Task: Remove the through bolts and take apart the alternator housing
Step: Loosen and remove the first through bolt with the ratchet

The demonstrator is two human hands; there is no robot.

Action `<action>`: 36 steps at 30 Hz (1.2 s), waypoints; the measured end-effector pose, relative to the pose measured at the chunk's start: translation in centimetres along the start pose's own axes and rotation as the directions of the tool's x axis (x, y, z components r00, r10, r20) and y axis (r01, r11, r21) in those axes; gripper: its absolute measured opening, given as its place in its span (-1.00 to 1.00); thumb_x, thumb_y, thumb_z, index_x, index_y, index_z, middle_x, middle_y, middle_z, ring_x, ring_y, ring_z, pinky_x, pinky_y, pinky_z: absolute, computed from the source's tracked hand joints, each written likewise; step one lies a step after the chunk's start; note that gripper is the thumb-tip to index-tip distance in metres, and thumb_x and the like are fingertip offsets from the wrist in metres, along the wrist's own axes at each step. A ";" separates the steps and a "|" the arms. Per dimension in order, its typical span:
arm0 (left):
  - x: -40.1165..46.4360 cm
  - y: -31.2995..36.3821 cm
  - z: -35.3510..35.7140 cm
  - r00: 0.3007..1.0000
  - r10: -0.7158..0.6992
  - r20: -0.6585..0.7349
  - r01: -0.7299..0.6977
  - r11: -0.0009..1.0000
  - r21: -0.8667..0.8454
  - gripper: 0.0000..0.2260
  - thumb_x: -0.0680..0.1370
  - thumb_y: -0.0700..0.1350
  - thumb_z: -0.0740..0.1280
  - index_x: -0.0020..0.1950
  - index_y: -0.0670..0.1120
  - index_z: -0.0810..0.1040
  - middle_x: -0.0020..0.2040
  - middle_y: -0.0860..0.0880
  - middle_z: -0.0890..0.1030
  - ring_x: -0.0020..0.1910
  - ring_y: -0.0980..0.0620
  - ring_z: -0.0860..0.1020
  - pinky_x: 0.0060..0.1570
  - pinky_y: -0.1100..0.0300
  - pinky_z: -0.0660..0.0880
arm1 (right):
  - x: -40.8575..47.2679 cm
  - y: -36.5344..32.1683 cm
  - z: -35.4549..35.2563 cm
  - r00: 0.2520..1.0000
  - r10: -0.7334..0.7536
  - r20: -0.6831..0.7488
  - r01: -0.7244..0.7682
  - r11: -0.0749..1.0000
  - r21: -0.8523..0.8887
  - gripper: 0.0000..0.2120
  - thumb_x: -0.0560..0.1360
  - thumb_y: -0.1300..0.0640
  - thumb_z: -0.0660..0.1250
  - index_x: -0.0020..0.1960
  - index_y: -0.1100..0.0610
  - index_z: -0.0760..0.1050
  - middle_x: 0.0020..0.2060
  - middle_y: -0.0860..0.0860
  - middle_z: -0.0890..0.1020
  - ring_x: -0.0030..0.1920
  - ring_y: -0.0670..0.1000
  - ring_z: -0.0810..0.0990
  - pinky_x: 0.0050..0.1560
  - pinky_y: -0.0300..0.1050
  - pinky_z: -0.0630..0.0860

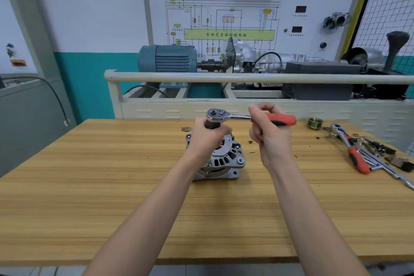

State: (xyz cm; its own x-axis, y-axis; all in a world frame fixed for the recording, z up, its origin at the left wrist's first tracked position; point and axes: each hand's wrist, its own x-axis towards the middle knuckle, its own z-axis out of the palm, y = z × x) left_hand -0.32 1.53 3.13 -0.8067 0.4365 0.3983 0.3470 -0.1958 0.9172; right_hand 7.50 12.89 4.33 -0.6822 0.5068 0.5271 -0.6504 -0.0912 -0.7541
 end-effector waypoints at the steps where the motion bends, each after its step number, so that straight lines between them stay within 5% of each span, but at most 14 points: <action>1: -0.1 0.0 -0.3 0.999 0.011 0.049 -0.011 1.000 0.006 -0.65 0.46 -0.39 0.33 -0.42 -0.09 0.30 -0.54 0.05 0.29 -0.57 0.12 0.24 -0.53 0.32 0.23 | 0.6 -0.1 -0.1 1.000 0.001 -0.022 -0.001 1.000 -0.013 -0.86 0.32 0.15 0.47 -0.25 0.08 0.50 -0.55 -0.11 0.45 -0.56 -0.13 0.34 -0.50 -0.29 0.31; 5: 0.0 0.4 -1.1 0.987 0.027 0.160 -0.036 0.998 0.053 -0.63 0.47 -0.35 0.35 -0.46 -0.05 0.36 -0.52 -0.01 0.33 -0.54 0.06 0.28 -0.50 0.28 0.26 | 1.8 0.0 -0.1 0.996 0.055 0.073 -0.062 0.992 0.106 -0.82 0.26 0.11 0.57 -0.20 0.11 0.61 -0.28 0.00 0.66 -0.23 -0.07 0.63 -0.16 -0.19 0.53; 12: 0.5 -0.2 0.8 0.979 -0.003 -0.202 -0.001 1.000 -0.022 -0.65 0.44 -0.33 0.34 -0.45 -0.04 0.32 -0.58 0.13 0.30 -0.59 0.17 0.24 -0.57 0.31 0.22 | -0.8 0.5 -2.0 0.946 -0.041 0.320 0.005 0.994 0.112 -0.72 0.25 0.01 0.61 -0.10 0.10 0.69 -0.05 0.12 0.70 0.06 0.10 0.65 0.09 -0.08 0.54; 16: 0.3 -0.4 0.9 0.987 -0.007 -0.159 0.007 1.000 -0.001 -0.66 0.43 -0.32 0.36 -0.43 -0.06 0.31 -0.56 0.12 0.31 -0.58 0.16 0.25 -0.56 0.32 0.24 | -0.6 -0.1 -1.3 0.985 -0.057 0.160 0.015 0.967 0.253 -0.93 0.39 0.10 0.46 -0.18 0.10 0.66 -0.19 0.11 0.71 -0.06 0.08 0.69 0.00 -0.09 0.59; 20: 0.0 -0.1 0.0 0.999 0.040 0.006 -0.041 0.997 0.063 -0.66 0.44 -0.33 0.39 -0.44 -0.10 0.35 -0.53 0.02 0.33 -0.56 0.10 0.29 -0.52 0.30 0.27 | 1.9 -1.4 1.3 0.978 0.202 0.046 -0.187 0.763 0.619 -0.58 0.58 0.01 0.20 -0.41 0.11 0.51 -0.50 -0.02 0.51 -0.38 -0.05 0.60 -0.16 -0.09 0.62; 23: -0.1 0.6 -1.1 0.981 0.079 0.178 -0.098 0.990 0.101 -0.66 0.43 -0.27 0.41 -0.49 -0.02 0.43 -0.56 0.01 0.39 -0.54 0.01 0.36 -0.44 0.24 0.36 | 3.0 -1.4 2.4 0.961 0.267 0.072 -0.229 0.620 0.751 -0.47 0.65 -0.05 0.12 -0.44 0.12 0.45 -0.55 -0.03 0.43 -0.49 -0.07 0.52 -0.26 -0.13 0.62; 26: -0.1 0.7 -1.5 0.967 0.121 0.223 -0.138 0.988 0.064 -0.67 0.42 -0.21 0.42 -0.50 0.00 0.44 -0.57 0.02 0.43 -0.54 0.00 0.40 -0.37 0.16 0.42 | 2.1 -1.0 2.5 0.969 0.245 0.045 -0.207 0.690 0.694 -0.46 0.64 -0.04 0.11 -0.42 0.13 0.55 -0.48 0.01 0.56 -0.37 -0.03 0.64 -0.27 -0.15 0.62; 33: 0.3 -0.3 1.1 0.970 0.145 -0.197 -0.140 0.989 0.040 -0.63 0.44 -0.31 0.38 -0.46 -0.04 0.33 -0.56 0.15 0.34 -0.56 0.18 0.27 -0.53 0.33 0.25 | -1.1 -0.9 1.8 0.998 0.067 -0.016 -0.048 0.843 0.535 -0.70 0.45 0.02 0.29 -0.36 0.10 0.65 -0.31 0.06 0.70 -0.18 -0.01 0.70 -0.08 -0.14 0.61; 36: -0.1 -0.6 1.3 0.961 0.197 -0.192 -0.186 0.980 0.075 -0.69 0.44 -0.31 0.40 -0.43 -0.12 0.37 -0.53 0.09 0.34 -0.52 0.14 0.28 -0.49 0.29 0.26 | -0.2 -1.1 1.8 0.996 0.093 -0.007 -0.075 0.838 0.540 -0.63 0.55 0.04 0.24 -0.35 0.10 0.66 -0.28 0.07 0.70 -0.18 -0.01 0.71 -0.13 -0.15 0.62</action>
State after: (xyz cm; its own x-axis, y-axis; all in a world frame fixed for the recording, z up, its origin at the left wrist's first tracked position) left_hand 0.19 2.75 2.58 -0.7990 0.2125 0.5625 0.5257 -0.2074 0.8250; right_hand 7.77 11.35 5.70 -0.7376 0.5022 0.4514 -0.6746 -0.5772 -0.4601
